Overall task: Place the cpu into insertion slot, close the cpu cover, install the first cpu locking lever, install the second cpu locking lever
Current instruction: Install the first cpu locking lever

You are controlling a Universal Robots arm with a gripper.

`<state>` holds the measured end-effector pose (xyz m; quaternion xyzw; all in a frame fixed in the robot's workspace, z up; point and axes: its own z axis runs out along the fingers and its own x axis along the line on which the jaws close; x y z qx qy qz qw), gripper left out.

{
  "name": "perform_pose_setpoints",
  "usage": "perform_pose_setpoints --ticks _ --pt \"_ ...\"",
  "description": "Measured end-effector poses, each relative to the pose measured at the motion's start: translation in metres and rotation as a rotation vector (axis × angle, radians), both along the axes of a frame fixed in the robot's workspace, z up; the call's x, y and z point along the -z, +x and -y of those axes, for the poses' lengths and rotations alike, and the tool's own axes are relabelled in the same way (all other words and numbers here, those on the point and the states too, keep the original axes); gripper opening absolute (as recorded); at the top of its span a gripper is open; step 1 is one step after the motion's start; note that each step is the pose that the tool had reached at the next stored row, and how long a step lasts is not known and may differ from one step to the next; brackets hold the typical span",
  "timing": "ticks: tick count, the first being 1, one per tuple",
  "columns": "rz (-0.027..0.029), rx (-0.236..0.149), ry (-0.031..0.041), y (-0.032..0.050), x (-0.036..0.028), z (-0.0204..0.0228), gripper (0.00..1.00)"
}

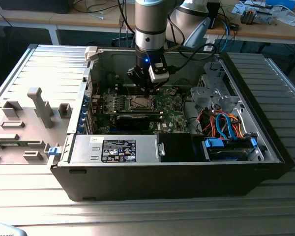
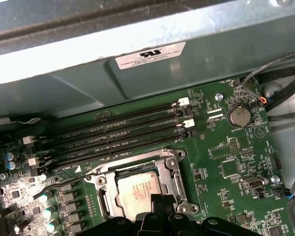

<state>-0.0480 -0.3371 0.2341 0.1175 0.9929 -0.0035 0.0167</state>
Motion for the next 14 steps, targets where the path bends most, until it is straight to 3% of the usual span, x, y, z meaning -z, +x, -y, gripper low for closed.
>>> perform_pose_setpoints --ticks 14 --pt "0.0 -0.031 0.0 0.0 0.0 0.0 0.11"
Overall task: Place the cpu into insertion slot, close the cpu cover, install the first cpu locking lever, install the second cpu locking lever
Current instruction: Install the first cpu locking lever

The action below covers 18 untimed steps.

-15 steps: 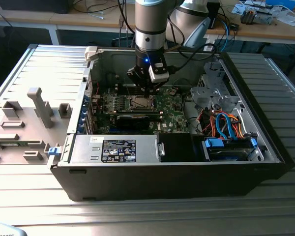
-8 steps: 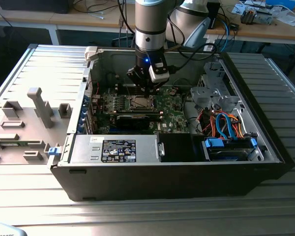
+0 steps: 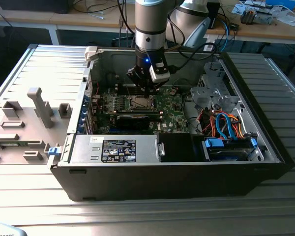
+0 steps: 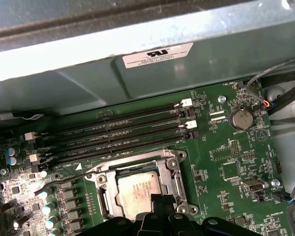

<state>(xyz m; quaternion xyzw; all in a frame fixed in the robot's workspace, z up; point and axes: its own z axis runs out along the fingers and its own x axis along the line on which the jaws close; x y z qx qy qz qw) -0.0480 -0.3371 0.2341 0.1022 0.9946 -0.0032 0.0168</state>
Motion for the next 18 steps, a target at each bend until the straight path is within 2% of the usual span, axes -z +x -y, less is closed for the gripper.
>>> perform_pose_setpoints --ticks 18 --pt "0.0 -0.024 0.0 0.0 0.0 0.0 0.11"
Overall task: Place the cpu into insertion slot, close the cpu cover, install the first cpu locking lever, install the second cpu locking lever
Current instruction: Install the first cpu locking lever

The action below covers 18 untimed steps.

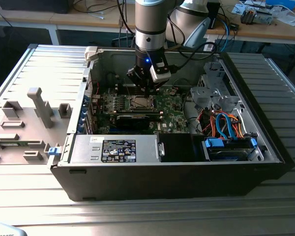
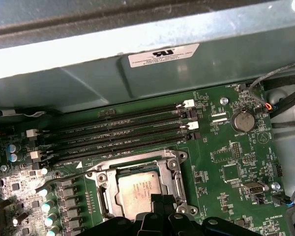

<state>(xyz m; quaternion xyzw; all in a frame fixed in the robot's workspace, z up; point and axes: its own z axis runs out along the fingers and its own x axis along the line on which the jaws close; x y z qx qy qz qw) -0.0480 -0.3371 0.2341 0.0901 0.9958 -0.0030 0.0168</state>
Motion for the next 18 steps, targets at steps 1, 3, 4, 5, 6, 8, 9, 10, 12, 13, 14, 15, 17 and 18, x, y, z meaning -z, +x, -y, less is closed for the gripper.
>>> perform_pose_setpoints --ticks 1,3,4,5,6,8,9,10,12,13,14,15,17,18 --pt "0.0 -0.001 0.0 0.0 0.0 0.0 0.11" --pt "0.0 -0.003 0.0 0.0 0.0 0.0 0.11" --pt "0.0 -0.004 0.0 0.0 0.0 0.0 0.11" --pt "0.0 -0.004 0.0 0.0 0.0 0.0 0.11" --pt "0.0 -0.005 0.0 0.0 0.0 0.0 0.11" --pt "0.0 -0.007 0.0 0.0 0.0 0.0 0.11" --pt "0.0 -0.008 0.0 0.0 0.0 0.0 0.11" --pt "0.0 -0.009 0.0 0.0 0.0 0.0 0.11" --pt "0.0 -0.011 0.0 0.0 0.0 0.0 0.11" --pt "0.0 -0.013 0.0 0.0 0.0 0.0 0.11" --pt "0.0 -0.014 0.0 0.0 0.0 0.0 0.11" --pt "0.0 -0.015 0.0 0.0 0.0 0.0 0.11" --pt "0.0 -0.017 0.0 0.0 0.0 0.0 0.11" --pt "0.0 -0.018 0.0 0.0 0.0 0.0 0.11"
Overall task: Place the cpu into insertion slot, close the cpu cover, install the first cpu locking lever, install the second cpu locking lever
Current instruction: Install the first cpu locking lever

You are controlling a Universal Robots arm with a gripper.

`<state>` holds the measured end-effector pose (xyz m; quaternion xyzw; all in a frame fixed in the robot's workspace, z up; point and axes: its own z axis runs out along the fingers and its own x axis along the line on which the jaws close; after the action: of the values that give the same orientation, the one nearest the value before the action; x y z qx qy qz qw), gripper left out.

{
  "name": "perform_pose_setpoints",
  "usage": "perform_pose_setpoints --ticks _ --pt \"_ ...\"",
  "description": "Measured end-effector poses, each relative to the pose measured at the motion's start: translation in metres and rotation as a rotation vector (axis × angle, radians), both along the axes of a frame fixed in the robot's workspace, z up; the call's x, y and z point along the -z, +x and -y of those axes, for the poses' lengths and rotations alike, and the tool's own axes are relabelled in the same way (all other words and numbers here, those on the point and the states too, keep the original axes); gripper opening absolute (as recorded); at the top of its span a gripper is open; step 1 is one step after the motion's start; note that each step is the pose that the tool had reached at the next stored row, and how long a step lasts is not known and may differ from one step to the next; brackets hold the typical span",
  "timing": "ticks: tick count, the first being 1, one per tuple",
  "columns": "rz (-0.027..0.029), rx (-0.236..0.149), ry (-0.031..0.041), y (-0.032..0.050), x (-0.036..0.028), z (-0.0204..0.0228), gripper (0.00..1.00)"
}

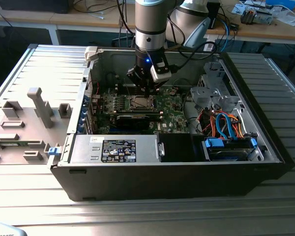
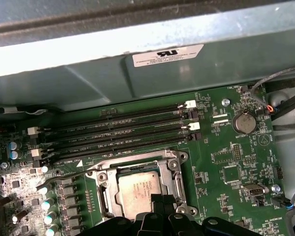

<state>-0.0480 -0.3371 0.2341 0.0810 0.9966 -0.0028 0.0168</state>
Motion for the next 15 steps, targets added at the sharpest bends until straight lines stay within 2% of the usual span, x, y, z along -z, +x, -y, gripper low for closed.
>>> perform_pose_setpoints --ticks 8,15 --pt "0.0 -0.006 0.0 0.0 0.0 0.0 0.11" --pt "0.0 -0.026 0.0 0.0 0.0 0.0 0.11"
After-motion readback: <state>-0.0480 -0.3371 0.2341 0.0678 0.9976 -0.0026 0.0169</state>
